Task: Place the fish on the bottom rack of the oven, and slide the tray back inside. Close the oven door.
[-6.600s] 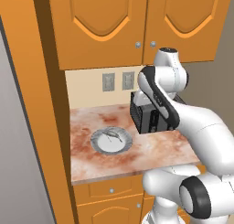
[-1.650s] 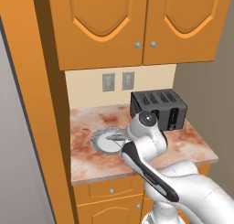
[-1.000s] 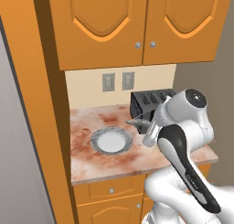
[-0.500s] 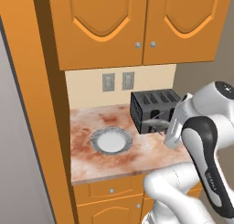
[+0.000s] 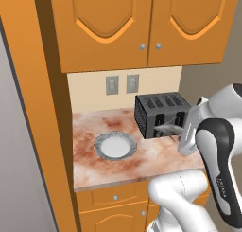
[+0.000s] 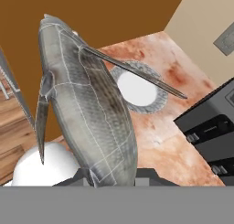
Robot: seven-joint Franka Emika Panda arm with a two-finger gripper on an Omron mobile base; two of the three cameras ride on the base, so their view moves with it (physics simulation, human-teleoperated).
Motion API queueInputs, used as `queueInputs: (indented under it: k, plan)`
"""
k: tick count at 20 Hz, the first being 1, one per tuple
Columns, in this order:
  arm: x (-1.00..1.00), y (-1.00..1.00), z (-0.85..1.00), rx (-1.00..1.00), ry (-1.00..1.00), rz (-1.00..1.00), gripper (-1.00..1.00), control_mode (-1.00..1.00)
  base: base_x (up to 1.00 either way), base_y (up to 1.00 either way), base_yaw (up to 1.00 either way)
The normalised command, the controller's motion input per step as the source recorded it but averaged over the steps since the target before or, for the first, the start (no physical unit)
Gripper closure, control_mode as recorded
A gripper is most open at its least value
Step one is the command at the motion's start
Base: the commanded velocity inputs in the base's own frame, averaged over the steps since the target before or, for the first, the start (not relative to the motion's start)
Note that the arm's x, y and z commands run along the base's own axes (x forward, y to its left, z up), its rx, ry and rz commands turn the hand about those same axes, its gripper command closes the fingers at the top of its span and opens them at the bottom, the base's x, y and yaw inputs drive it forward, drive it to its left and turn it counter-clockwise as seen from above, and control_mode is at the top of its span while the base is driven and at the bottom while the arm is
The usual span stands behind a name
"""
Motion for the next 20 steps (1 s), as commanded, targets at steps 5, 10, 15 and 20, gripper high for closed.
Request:
queueInputs:
  k: [5, 10, 15, 20]
  plan:
    - [-0.08, -0.08, 0.00, 0.00, 0.00, 0.00, 1.00, -1.00, 0.00, 0.00, 0.00]
    - [0.02, 0.00, 0.00, 0.00, 0.00, 0.00, 1.00, -1.00, 0.00, 0.00, 0.00]
    - [0.00, 0.00, 0.00, 0.00, 0.00, 0.00, 1.00, 1.00, -0.12, -0.01, 0.14]
    - [0.00, 0.00, 0.00, 0.00, 0.00, 0.00, 1.00, 1.00, -0.29, 0.00, 0.33]
